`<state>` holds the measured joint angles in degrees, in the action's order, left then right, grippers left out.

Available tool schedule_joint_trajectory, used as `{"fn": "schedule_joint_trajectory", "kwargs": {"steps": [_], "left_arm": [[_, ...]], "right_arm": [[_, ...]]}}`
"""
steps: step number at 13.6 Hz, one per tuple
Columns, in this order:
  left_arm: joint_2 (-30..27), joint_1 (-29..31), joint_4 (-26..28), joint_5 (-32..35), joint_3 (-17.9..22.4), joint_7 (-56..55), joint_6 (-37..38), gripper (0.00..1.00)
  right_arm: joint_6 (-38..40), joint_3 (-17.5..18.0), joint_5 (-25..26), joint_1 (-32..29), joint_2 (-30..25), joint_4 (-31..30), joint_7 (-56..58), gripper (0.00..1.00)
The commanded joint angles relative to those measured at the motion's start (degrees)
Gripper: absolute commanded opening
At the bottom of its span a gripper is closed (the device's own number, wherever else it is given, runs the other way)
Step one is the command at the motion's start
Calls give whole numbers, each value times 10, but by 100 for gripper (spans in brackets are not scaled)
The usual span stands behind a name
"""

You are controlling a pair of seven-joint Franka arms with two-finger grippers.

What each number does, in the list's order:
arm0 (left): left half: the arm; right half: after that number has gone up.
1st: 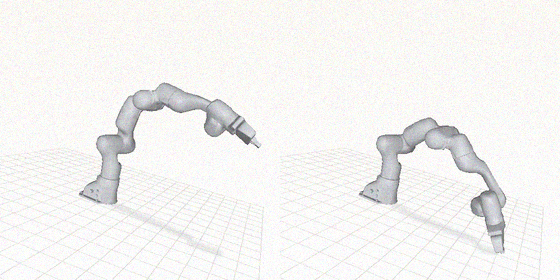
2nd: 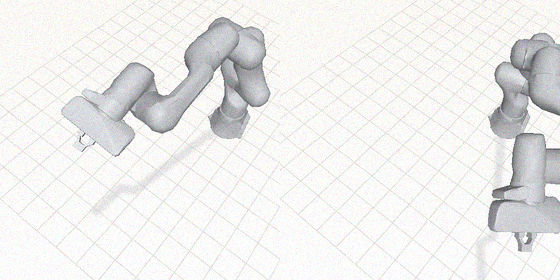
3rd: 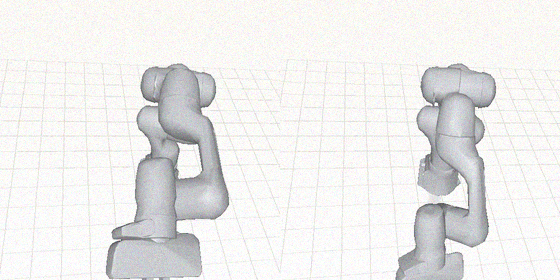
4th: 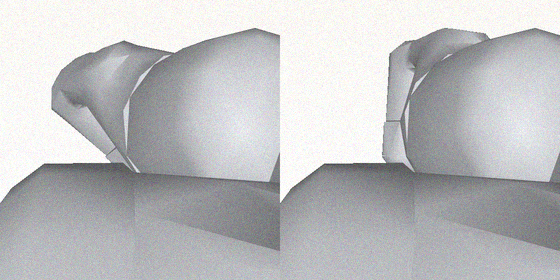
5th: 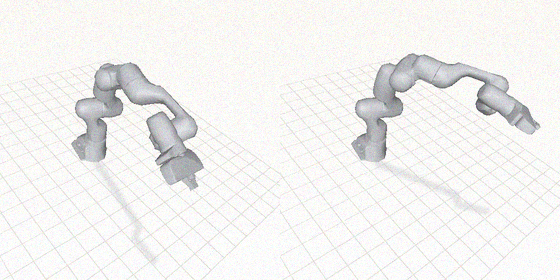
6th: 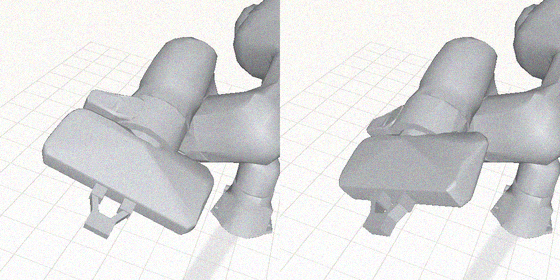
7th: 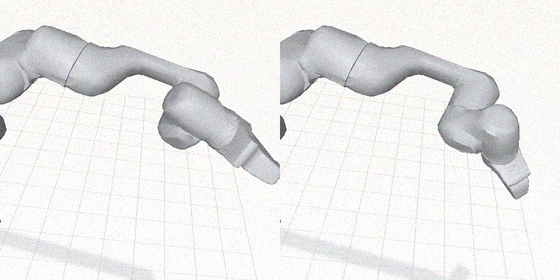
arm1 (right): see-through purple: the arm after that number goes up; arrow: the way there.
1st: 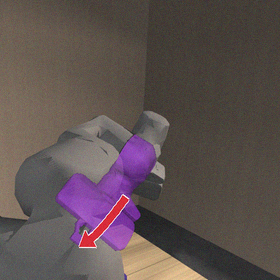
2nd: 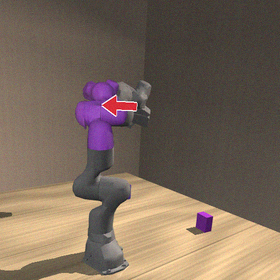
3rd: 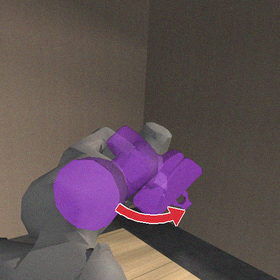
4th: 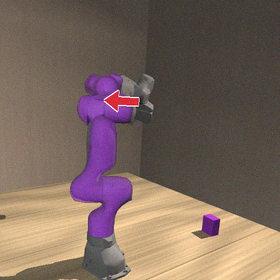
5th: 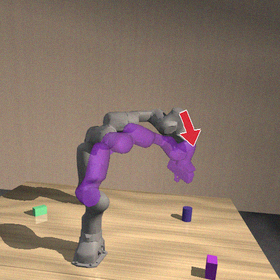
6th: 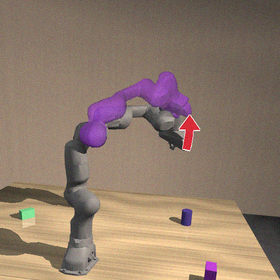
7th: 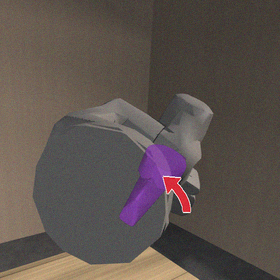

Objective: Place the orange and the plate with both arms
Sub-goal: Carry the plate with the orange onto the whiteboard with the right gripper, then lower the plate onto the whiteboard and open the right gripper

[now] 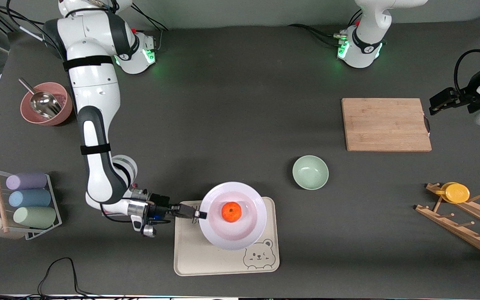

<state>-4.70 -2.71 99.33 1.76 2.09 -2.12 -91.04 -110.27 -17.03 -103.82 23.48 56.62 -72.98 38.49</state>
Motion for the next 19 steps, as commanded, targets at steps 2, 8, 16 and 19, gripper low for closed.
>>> {"fn": "schedule_joint_trajectory", "kwargs": {"steps": [2, 8, 16, 19], "left_arm": [[-15, -4, 14, -1, 3, 5, 2, 100], [-14, -1, 17, -1, 4, 6, -2, 100], [-15, -4, 25, 5, 4, 8, -18, 100], [-14, -4, 25, 7, 4, 8, -22, 100]], "right_arm": [[7, 1, 6, -22, 63, 89, -27, 0], [-10, 2, 6, -20, 96, 86, -23, 0], [-10, 2, 9, -19, 111, 76, -2, 0], [-10, 2, 12, -19, 111, 73, -4, 54]]}}
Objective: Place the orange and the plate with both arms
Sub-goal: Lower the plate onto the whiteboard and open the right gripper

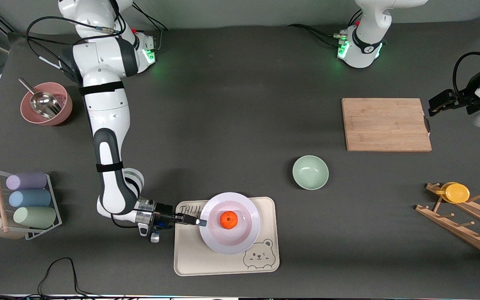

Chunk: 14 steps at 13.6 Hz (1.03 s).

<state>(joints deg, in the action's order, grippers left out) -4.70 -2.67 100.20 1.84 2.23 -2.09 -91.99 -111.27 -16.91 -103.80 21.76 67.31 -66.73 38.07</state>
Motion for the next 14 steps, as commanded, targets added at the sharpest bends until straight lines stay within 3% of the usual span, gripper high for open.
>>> {"fn": "schedule_joint_trajectory", "kwargs": {"steps": [1, 7, 14], "left_arm": [[-14, -4, 16, 6, 2, 7, -13, 100], [-12, 0, 13, 7, 2, 4, -21, 100], [-8, 0, 10, 6, 4, 2, -21, 100]], "right_arm": [[0, 1, 12, -1, 5, 11, -1, 57], [-1, -2, 43, -5, -3, 12, -9, 63], [7, -13, 199, -44, -60, 10, -85, 63]]}}
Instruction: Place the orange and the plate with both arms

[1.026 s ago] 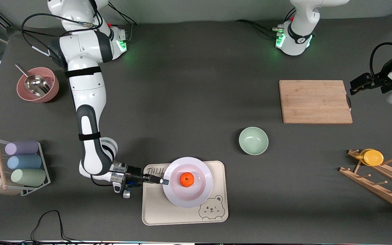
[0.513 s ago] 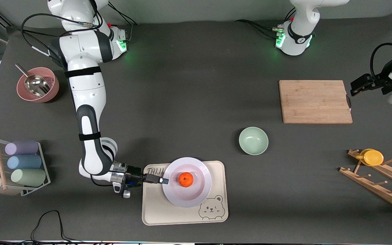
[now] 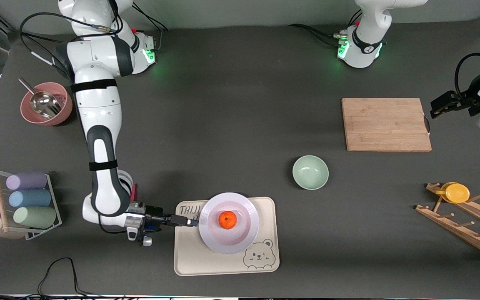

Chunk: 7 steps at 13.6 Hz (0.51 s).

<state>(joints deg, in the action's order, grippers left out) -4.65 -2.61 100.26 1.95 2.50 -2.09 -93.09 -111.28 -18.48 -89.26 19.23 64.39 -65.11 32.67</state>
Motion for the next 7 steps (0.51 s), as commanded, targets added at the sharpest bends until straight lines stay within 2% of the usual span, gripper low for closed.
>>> {"fn": "schedule_joint_trajectory", "kwargs": {"steps": [1, 2, 3, 4, 5, 6, 7], "left_arm": [[-9, 0, 8, 5, 1, 2, -10, 100], [-8, 0, 6, 5, 1, 2, -10, 100], [-6, -1, 5, 6, 1, 2, -10, 100], [-5, -1, 5, 6, 1, 2, -11, 100], [-5, -1, 5, 6, 1, 2, -11, 100], [-4, -1, 4, 6, 1, 2, -11, 100], [-4, -1, 4, 6, 1, 2, -10, 100]], "right_arm": [[8, 3, 85, -29, -51, -22, -48, 65], [9, 5, 134, -37, -82, -43, -52, 67], [9, 5, 181, -39, -112, -68, -54, 78], [10, 7, 225, -51, -143, -90, -52, 82], [25, 9, 271, -59, -178, -112, -52, 95], [40, 9, 315, -65, -205, -120, -51, 100], [63, 9, 369, -77, -235, -125, -52, 100]]}}
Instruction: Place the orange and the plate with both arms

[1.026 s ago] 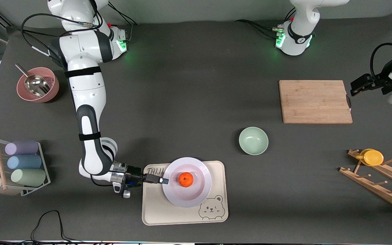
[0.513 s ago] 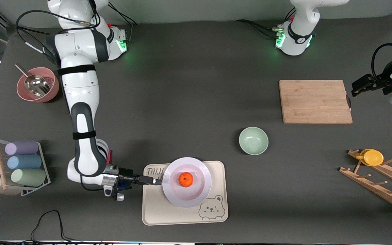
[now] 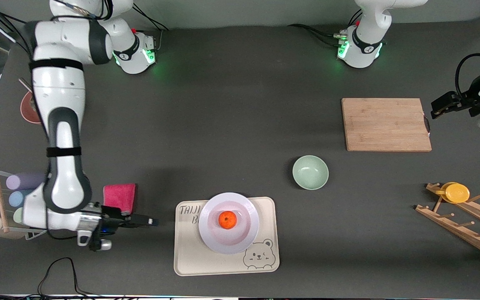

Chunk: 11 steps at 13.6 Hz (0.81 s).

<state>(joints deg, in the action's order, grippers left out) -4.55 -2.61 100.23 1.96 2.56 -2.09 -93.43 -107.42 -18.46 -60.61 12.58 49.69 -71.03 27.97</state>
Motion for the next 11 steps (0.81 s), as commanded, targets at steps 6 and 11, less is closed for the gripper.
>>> {"fn": "schedule_joint_trajectory", "kwargs": {"steps": [6, 11], "left_arm": [[-5, 0, 4, 6, 1, 2, -3, 100], [-7, -1, 3, 16, 1, 9, 1, 100]], "right_arm": [[97, 10, 332, -62, -277, -133, -37, 100], [205, 101, 516, -98, -414, -150, -231, 100]]}}
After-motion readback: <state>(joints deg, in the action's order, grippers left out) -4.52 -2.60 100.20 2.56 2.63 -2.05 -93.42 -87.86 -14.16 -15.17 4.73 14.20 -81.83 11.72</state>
